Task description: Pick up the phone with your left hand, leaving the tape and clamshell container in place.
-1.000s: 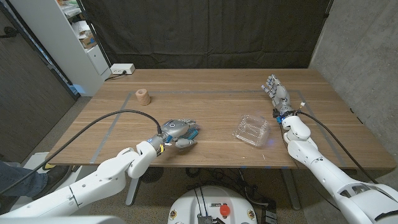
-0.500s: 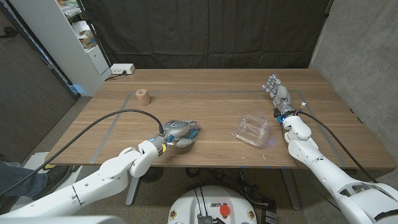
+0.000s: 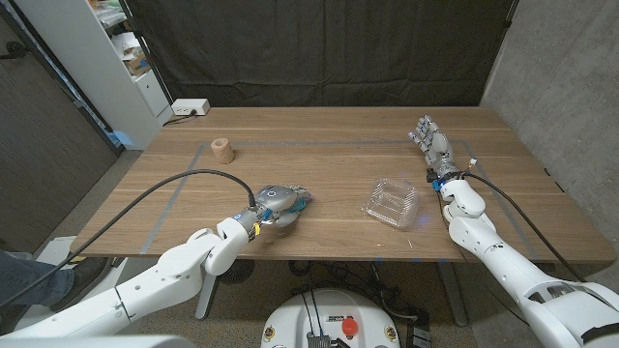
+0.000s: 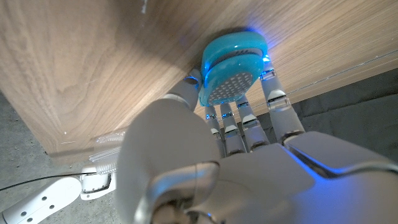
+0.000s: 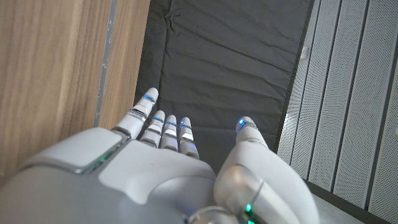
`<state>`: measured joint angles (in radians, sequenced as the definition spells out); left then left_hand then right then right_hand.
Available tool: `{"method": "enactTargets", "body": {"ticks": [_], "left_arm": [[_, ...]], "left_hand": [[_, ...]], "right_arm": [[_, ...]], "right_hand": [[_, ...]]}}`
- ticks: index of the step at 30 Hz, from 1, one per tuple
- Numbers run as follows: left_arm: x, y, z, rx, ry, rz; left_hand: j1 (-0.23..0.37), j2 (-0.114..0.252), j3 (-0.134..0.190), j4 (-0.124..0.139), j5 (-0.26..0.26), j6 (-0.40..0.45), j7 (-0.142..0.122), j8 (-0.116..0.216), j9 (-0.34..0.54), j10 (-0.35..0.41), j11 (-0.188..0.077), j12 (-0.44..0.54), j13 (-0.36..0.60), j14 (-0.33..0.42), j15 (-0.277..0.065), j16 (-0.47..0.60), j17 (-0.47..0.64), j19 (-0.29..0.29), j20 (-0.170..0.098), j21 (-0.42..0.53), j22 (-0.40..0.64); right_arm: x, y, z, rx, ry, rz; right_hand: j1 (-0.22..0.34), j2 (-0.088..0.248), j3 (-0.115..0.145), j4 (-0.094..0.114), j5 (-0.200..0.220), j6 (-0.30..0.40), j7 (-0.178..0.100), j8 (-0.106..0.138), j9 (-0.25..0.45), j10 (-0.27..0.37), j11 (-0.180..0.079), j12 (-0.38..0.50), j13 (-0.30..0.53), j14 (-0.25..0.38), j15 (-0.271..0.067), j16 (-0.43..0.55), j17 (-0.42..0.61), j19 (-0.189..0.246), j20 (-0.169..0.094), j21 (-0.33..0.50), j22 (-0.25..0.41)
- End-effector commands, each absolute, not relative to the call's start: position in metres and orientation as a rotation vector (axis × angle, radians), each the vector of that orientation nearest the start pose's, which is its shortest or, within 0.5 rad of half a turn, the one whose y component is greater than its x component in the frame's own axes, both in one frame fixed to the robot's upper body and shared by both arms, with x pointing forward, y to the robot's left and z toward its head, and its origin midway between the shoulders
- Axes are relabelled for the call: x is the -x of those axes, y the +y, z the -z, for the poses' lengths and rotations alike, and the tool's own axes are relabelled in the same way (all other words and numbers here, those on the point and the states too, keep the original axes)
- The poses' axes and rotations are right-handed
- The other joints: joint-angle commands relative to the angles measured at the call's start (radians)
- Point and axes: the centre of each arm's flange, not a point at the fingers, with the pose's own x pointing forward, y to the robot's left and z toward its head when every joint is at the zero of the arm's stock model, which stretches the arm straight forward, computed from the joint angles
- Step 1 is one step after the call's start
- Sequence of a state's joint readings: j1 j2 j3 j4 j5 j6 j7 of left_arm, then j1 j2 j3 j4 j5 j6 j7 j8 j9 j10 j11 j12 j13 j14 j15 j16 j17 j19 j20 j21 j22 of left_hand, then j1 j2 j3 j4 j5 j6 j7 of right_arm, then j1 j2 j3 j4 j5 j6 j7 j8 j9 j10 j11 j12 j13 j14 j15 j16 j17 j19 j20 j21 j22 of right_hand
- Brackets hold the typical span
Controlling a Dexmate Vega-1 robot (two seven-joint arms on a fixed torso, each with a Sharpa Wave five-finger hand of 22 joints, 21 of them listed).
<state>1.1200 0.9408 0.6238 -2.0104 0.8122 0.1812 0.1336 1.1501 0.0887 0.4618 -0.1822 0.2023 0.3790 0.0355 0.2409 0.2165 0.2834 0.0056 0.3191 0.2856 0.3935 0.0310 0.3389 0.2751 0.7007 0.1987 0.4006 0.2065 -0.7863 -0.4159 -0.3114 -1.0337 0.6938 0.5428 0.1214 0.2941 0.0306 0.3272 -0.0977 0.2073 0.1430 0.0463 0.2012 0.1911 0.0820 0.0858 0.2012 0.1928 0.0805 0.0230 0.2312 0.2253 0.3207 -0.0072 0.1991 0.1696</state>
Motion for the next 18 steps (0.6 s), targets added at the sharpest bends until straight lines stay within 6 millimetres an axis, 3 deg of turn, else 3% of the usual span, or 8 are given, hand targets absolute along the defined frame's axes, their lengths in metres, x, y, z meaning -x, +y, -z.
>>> {"method": "enactTargets", "body": {"ticks": [1,6,13,18], "left_arm": [[-0.5148,0.1856,0.1136,-1.596,-0.756,0.098],[-0.5126,0.1862,0.1125,-1.574,-0.781,0.076],[-0.5124,0.1864,0.1128,-1.536,-0.796,0.053],[-0.5130,0.1858,0.1121,-1.535,-0.790,0.064]], "left_hand": [[0.026,0.012,-0.008,0.009,0.003,0.027,0.003,0.013,0.006,0.019,-0.002,0.012,0.006,0.028,-0.009,0.018,0.034,0.010,-0.003,0.010,0.008],[0.069,0.032,-0.013,0.005,0.008,0.070,0.021,0.030,0.013,0.058,-0.008,0.032,0.019,0.055,-0.026,0.051,0.065,0.028,-0.023,0.029,0.010],[0.149,0.052,0.018,-0.004,0.028,0.147,0.026,0.059,0.021,0.123,-0.002,0.063,0.035,0.131,-0.049,0.081,0.084,0.073,-0.074,0.070,0.012],[0.181,0.054,0.035,-0.001,0.039,0.185,0.025,0.072,0.026,0.162,-0.013,0.081,0.046,0.175,-0.060,0.090,0.092,0.106,-0.104,0.101,0.014]], "right_arm": [[-0.6642,-0.3348,0.0435,-0.155,-0.717,-0.119],[-0.6637,-0.3347,0.0443,-0.156,-0.717,-0.120],[-0.6615,-0.3347,0.0430,-0.151,-0.719,-0.119],[-0.6607,-0.3347,0.0432,-0.151,-0.717,-0.119]], "right_hand": [[0.002,0.009,-0.006,-0.002,-0.001,0.003,-0.002,-0.002,0.002,0.006,0.002,-0.001,0.002,0.006,0.000,0.006,0.005,0.005,0.003,0.000,0.004],[0.002,0.009,-0.007,-0.002,-0.001,0.004,-0.002,-0.002,0.002,0.007,0.002,0.000,0.002,0.007,0.000,0.006,0.005,0.006,0.004,0.000,0.004],[0.002,0.009,-0.007,-0.002,-0.001,0.003,-0.001,-0.002,0.002,0.007,0.001,0.000,0.002,0.008,-0.001,0.006,0.005,0.007,0.004,0.001,0.004],[0.001,0.009,-0.008,-0.002,-0.001,0.003,0.000,-0.002,0.002,0.010,0.005,0.000,0.002,0.008,-0.001,0.006,0.005,0.007,0.003,0.000,0.004]]}}
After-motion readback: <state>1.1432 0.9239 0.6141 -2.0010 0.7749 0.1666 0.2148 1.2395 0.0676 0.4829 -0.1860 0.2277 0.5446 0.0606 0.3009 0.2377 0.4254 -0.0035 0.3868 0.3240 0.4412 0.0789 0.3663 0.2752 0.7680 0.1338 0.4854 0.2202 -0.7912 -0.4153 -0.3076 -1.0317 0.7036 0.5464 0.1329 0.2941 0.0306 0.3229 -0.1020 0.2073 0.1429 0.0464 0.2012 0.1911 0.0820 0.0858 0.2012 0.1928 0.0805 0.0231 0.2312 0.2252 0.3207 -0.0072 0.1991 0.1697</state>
